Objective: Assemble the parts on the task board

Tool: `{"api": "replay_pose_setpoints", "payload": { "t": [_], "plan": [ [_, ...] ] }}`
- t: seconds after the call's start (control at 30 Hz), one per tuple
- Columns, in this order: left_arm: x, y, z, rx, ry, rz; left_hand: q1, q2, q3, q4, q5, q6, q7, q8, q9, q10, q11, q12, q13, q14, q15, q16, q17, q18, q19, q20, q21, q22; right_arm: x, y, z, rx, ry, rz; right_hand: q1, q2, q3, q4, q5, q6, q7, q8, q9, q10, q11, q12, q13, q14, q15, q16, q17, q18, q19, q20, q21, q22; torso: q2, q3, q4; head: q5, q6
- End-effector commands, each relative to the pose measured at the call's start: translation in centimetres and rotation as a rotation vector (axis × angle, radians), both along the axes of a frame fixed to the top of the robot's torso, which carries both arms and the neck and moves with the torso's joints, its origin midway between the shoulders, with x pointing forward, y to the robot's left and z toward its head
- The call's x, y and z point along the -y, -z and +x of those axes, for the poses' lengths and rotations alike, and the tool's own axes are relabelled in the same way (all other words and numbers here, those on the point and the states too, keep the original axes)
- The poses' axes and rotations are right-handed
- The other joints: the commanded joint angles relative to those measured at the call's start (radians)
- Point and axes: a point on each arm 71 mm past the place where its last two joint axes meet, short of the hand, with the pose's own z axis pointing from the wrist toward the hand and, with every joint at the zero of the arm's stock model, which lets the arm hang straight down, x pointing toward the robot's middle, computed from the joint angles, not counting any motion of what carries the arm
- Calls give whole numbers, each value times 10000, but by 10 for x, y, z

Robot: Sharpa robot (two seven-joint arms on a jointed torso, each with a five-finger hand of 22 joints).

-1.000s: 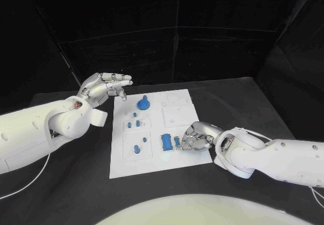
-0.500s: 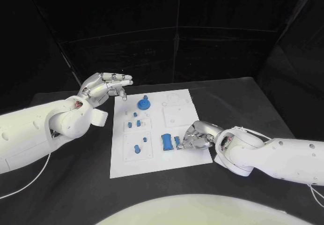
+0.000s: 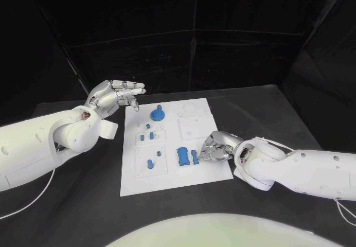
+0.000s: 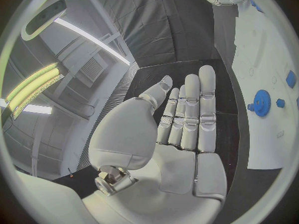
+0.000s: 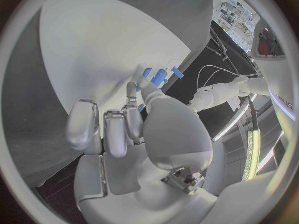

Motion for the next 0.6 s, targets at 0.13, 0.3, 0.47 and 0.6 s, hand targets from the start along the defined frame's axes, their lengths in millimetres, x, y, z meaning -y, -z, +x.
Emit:
{"api": "replay_pose_setpoints", "payload": {
  "t": [0.13,0.3,0.47,0.6],
  "plan": [
    [1,-2,0,60,109,-93,-6,-15,-53,5,44,-35,-56,62,-2,-70,15,51,17,-70,31,50,-21,147,73,6,-79,-22,-2,4,0,-131,-98,-596,148,0,7,-123,-161,38,-66,35,-15,-12,-35,-7,348,722,-38,-2,977,-58,-1,-31,-7,-7,0,-1,3,11,-24],
    [0,-2,0,62,97,-90,-6,-15,-53,5,44,-35,-56,62,-2,-70,15,51,17,-70,31,50,-21,147,73,6,-79,-22,-3,4,1,-63,-112,-603,151,-1,8,-126,-166,39,-65,35,-15,-11,-35,-7,348,722,-38,-2,977,-58,-1,-30,-7,-6,-3,-5,-1,12,-34],
    [0,-2,0,60,84,-85,-6,-15,-53,5,44,-35,-56,62,-2,-70,15,51,17,-70,31,50,-21,147,73,6,-79,-22,-3,1,0,143,-126,-340,75,-9,-32,-120,-222,70,-52,40,-20,2,-23,8,360,722,-31,-5,974,-61,2,-24,-3,4,-1,0,-6,6,-29],
    [0,-2,-1,63,86,-88,-6,-15,-53,5,44,-35,-56,62,-2,-70,15,51,17,-70,31,50,-21,147,73,6,-79,-22,-2,-2,-1,340,-89,99,-33,15,-72,-73,-191,73,-46,31,-28,9,-16,13,363,722,-24,-8,970,-59,0,-19,-10,-6,-3,3,-11,11,-21]
  ]
}}
